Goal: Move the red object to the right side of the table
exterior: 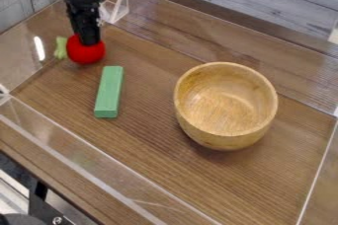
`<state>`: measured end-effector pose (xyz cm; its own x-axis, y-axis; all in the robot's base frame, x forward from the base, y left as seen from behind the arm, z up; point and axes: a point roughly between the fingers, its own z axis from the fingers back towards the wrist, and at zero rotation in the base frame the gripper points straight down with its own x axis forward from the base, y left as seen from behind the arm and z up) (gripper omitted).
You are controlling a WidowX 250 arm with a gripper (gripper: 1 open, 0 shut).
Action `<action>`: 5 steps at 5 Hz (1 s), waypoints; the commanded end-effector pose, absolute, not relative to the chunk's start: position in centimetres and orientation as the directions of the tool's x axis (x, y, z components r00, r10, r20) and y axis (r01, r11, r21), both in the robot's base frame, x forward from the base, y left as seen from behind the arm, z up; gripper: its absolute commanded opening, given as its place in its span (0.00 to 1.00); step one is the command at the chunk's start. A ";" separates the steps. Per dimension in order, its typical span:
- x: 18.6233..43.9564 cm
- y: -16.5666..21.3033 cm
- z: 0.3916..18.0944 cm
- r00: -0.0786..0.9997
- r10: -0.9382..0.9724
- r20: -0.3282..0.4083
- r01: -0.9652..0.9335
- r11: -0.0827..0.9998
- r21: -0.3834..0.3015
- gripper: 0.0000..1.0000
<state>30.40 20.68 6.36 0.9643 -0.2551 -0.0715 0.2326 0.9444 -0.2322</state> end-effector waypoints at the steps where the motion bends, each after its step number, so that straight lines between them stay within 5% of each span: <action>1: 30.0 21.3 12.4 0.974 -0.227 0.017 0.227 0.965 -0.134 0.00; 5: 25.1 8.2 12.0 0.921 -0.388 0.035 0.387 0.903 -0.188 0.00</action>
